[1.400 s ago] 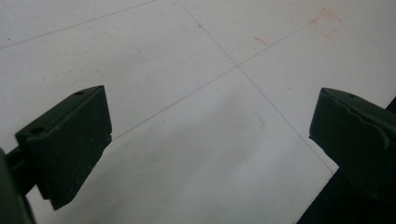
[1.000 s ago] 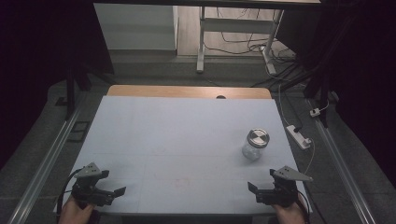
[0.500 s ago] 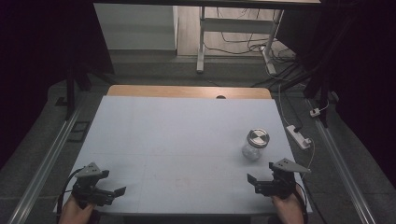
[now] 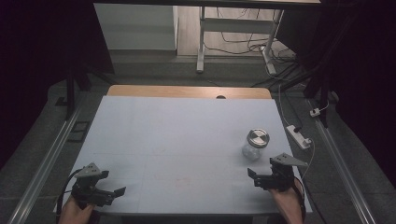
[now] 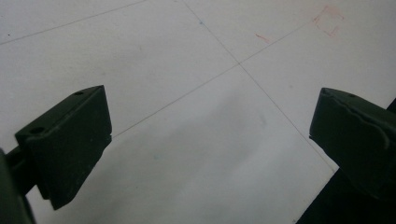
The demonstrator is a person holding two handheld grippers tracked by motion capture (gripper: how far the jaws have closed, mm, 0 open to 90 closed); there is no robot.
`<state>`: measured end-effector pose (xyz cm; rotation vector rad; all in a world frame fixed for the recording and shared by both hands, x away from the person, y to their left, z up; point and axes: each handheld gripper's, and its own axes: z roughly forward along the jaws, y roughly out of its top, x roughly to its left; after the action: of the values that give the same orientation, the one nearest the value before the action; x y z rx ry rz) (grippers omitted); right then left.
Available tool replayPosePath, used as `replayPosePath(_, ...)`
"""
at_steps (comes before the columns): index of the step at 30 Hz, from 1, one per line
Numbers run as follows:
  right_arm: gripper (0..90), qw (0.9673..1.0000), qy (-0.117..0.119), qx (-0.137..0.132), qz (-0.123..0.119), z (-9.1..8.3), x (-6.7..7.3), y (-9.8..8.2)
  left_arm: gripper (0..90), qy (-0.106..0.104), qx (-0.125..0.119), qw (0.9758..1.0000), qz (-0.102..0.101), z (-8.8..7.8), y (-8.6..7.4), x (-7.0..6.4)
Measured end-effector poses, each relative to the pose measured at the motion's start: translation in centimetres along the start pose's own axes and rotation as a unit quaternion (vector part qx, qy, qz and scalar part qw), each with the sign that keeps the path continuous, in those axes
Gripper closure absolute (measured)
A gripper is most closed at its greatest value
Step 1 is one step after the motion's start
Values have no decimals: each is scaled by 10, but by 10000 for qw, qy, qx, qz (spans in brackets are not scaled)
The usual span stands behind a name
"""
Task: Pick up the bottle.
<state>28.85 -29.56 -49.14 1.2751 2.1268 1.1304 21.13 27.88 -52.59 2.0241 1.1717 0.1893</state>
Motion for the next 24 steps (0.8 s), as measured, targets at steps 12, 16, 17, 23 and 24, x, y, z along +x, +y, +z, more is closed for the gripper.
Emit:
replayPosePath(12,0,9996,-247,53,-81,20,-12,10,0,-28,31,10000,-31,1,0,1)
replayPosePath(16,0,9993,-359,64,-106,26,-17,12,0,-36,37,10000,-41,1,0,1)
replayPosePath(17,0,9993,-363,50,-92,28,-18,13,0,-36,42,10000,-44,1,0,1)
replayPosePath(23,0,9993,-342,13,-142,37,-21,18,0,-50,39,10000,-56,1,0,1)
replayPosePath(24,0,9993,-354,7,-139,39,-22,19,0,-58,39,10000,-64,1,0,2)
